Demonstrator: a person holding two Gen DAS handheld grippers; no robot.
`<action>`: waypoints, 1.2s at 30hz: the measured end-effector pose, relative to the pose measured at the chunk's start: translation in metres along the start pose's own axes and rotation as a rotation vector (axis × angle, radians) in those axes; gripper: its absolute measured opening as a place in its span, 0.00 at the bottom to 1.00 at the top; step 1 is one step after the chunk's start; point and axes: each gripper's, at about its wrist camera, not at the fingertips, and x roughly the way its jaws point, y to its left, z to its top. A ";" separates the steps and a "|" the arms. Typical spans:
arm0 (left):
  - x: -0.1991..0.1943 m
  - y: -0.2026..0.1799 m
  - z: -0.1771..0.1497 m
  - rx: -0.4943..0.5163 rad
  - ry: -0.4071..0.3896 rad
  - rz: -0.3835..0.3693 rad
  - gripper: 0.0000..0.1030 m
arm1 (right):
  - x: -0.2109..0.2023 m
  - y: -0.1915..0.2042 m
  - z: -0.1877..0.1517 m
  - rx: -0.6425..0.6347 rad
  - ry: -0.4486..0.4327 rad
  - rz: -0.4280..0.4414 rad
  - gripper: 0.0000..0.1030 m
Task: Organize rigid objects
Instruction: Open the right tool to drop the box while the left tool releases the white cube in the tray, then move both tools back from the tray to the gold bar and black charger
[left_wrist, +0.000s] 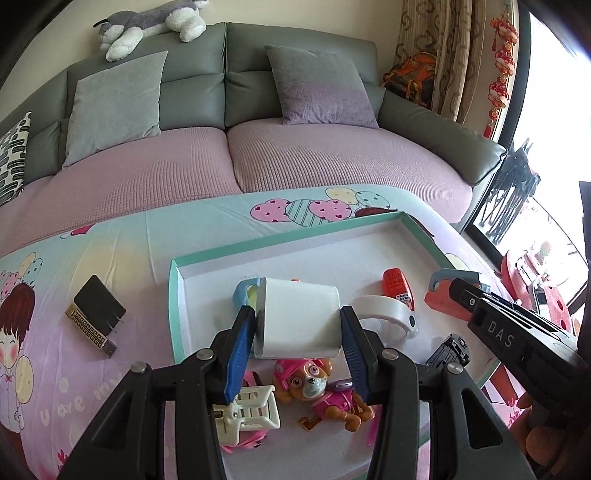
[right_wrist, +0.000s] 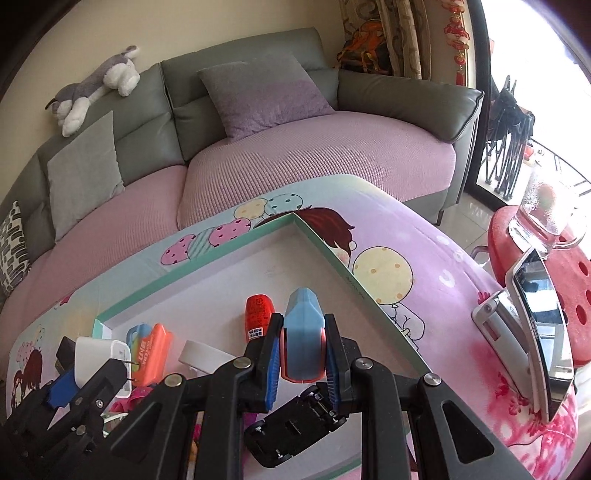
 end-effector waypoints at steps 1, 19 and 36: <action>0.002 0.000 0.000 0.001 0.006 0.000 0.47 | 0.002 0.000 -0.001 -0.002 0.009 -0.002 0.22; -0.011 0.004 0.004 0.005 -0.003 0.007 0.50 | -0.001 0.015 -0.001 -0.073 0.052 -0.027 0.24; -0.061 0.087 0.008 -0.191 -0.084 0.180 0.62 | -0.030 0.032 0.008 -0.101 -0.013 0.026 0.41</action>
